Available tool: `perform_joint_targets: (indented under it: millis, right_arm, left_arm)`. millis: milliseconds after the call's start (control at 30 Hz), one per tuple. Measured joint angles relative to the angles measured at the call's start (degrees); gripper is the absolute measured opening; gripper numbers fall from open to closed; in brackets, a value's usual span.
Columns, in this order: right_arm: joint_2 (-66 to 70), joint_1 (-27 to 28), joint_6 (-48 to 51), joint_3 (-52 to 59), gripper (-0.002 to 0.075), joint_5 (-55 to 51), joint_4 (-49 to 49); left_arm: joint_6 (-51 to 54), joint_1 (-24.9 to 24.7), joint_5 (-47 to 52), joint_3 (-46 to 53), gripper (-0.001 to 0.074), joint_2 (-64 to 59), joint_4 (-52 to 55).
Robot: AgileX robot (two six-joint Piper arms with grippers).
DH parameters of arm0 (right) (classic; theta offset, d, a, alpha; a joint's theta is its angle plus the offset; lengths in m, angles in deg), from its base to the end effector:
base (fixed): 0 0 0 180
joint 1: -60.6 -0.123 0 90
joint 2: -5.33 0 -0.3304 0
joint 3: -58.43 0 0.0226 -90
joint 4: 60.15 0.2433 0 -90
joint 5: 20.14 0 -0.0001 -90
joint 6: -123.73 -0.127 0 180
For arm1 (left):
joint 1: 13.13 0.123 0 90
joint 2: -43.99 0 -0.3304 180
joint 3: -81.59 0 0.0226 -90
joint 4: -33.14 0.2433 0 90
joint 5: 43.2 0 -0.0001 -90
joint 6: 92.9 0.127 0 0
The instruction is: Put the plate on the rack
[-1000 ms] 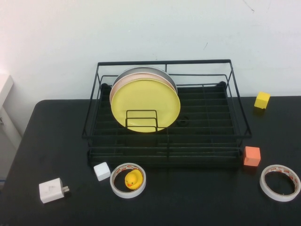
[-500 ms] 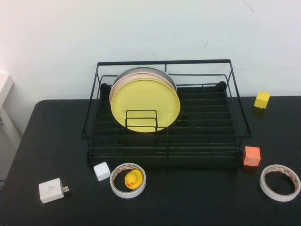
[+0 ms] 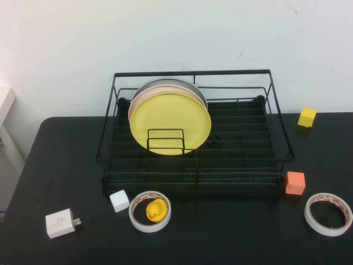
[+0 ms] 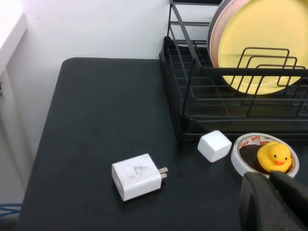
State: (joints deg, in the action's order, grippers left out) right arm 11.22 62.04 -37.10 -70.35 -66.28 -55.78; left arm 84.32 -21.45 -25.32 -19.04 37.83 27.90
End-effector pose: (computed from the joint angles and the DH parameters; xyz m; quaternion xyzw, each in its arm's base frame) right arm -0.0130 0.0073 0.2790 -0.1171 0.7746 -0.0736 0.6171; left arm 0.0349 -0.0087 0.1706 0.0125 0.7843 -0.0977 0.6125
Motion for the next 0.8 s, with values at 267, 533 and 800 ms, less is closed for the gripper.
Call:
perform_joint_targets:
  millis: [267,533,800]
  right_arm:
    - [0.00,0.23,-0.23,0.00,0.0000,0.00,0.13]
    - [0.00,0.23,-0.92,0.90,0.0000,0.20,3.78]
    - [0.00,0.23,-1.40,5.17,0.0000,3.60,4.22]
  left_arm:
    - [0.14,0.00,0.00,0.00,0.0006,0.11,0.00]
    - [0.14,0.00,0.00,0.00,0.0006,0.11,0.00]
    - [0.14,0.00,0.00,0.00,0.0006,0.11,0.00]
